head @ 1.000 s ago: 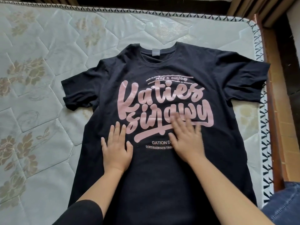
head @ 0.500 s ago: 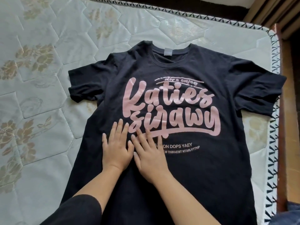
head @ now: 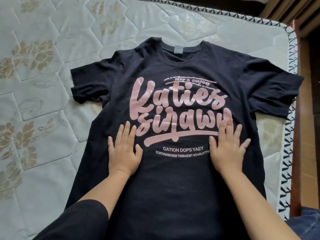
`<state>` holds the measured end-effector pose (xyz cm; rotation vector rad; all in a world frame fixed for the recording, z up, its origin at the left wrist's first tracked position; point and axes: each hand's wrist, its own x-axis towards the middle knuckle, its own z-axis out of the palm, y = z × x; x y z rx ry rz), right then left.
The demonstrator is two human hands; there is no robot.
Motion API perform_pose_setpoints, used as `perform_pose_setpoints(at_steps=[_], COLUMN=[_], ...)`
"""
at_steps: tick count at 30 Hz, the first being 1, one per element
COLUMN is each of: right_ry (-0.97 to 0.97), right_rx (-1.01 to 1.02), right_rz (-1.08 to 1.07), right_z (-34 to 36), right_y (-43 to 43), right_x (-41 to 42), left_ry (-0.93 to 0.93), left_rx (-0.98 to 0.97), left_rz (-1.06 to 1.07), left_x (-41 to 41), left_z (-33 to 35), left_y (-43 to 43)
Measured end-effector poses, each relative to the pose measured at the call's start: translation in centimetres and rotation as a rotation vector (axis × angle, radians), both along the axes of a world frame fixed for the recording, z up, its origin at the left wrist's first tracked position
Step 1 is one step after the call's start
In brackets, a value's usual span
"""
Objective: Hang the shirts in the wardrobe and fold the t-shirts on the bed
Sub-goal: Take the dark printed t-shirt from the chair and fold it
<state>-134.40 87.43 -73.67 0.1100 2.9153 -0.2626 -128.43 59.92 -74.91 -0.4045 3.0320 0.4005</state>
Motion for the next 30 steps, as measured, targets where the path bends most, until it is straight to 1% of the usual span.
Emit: perform_pose_setpoints(at_steps=[2, 4, 6, 8, 9, 10, 13, 17, 19, 23, 25, 26, 28, 30], right_ry=[0.110, 0.181, 0.169, 0.117, 0.090, 0.105, 0.110, 0.008, -0.037, -0.085, -0.109, -0.085, -0.111, -0.129], right_rx=[-0.053, -0.095, -0.111, -0.100, -0.097, -0.097, -0.064, 0.000, 0.012, 0.014, -0.001, -0.001, 0.006, -0.030], right_rz=[0.050, 0.271, 0.483, 0.569, 0.551, 0.502, 0.299, 0.012, -0.036, -0.003, 0.108, 0.186, 0.339, 0.433], right_z=[-0.3, -0.5, -0.7, -0.9, -1.0, -1.3, -1.4, -1.0, -0.6, 0.3, 1.2, 1.3, 2.0, 2.4], right_y=[-3.3, -7.4, -10.8, -12.0, -11.7, -10.8, -6.5, 0.6, 2.4, 1.2, -0.9, -2.0, -4.4, -6.6], right_x=[1.1, 3.4, 6.6, 8.9, 9.2, 9.1, 7.2, 5.2, 4.9, 4.1, 3.3, 2.8, 1.6, 0.3], left_ry=[-0.003, -0.004, -0.003, -0.017, -0.021, -0.021, -0.021, -0.027, -0.044, -0.077, -0.065, -0.044, 0.024, 0.098], left_rx=[-0.005, -0.010, -0.016, -0.028, -0.030, -0.031, -0.034, -0.030, -0.034, -0.085, -0.070, -0.055, -0.035, -0.031], left_rz=[-0.001, 0.000, -0.003, -0.006, -0.006, -0.004, -0.002, -0.008, -0.011, 0.066, 0.081, 0.076, 0.058, 0.056], left_x=[0.0, 0.0, 0.0, 0.0, 0.1, 0.1, 0.0, 0.0, 0.1, 0.0, 0.1, -0.1, -1.2, -3.2], left_z=[0.0, 0.0, 0.1, 0.2, 0.2, 0.2, 0.2, 0.1, 0.3, 0.6, 1.0, 1.3, 2.1, 2.9], left_y=[0.0, 0.0, 0.1, 0.1, 0.1, 0.1, 0.1, 0.0, 0.2, 0.2, 0.3, 0.2, -0.5, -2.1])
